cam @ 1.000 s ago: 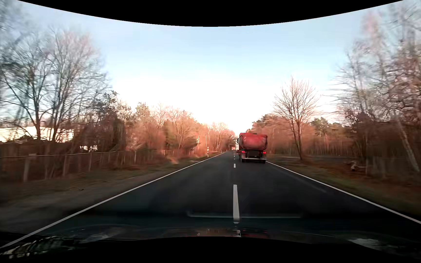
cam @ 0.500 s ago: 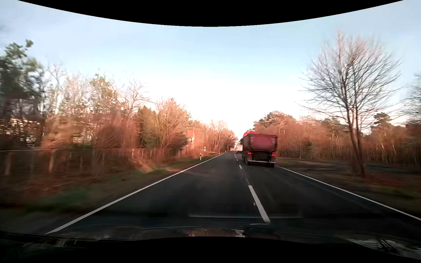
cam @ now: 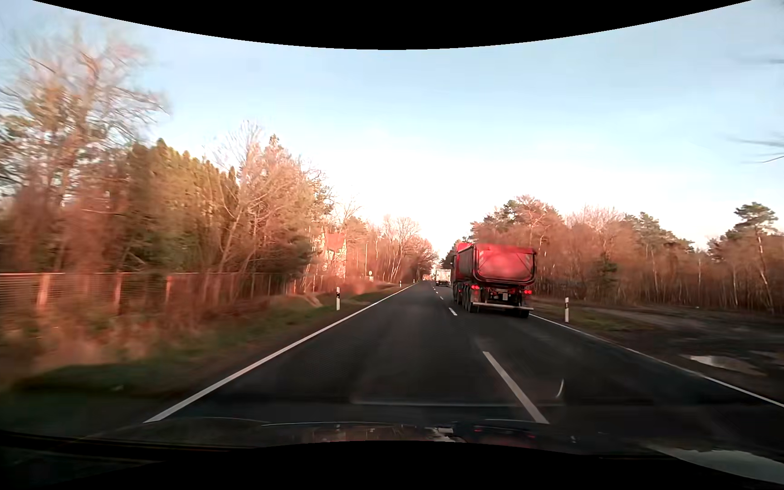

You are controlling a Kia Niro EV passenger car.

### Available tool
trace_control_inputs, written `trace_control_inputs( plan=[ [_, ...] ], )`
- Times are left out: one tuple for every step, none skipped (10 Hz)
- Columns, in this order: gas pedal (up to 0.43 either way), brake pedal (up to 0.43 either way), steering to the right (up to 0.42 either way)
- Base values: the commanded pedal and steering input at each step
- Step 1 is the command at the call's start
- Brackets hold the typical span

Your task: Follow the waypoints while adhering to traffic rules and regulations

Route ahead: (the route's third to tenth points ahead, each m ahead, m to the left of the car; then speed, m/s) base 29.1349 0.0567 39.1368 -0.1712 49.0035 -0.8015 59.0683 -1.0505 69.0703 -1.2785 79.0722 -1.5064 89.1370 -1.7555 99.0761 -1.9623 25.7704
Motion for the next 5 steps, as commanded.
trace_control_inputs(
  plan=[
    [0.72, 0.0, 0.009],
    [0.74, 0.0, 0.006],
    [0.74, 0.0, 0.005],
    [0.74, 0.0, 0.001],
    [0.74, 0.0, 0.0]
  ],
)
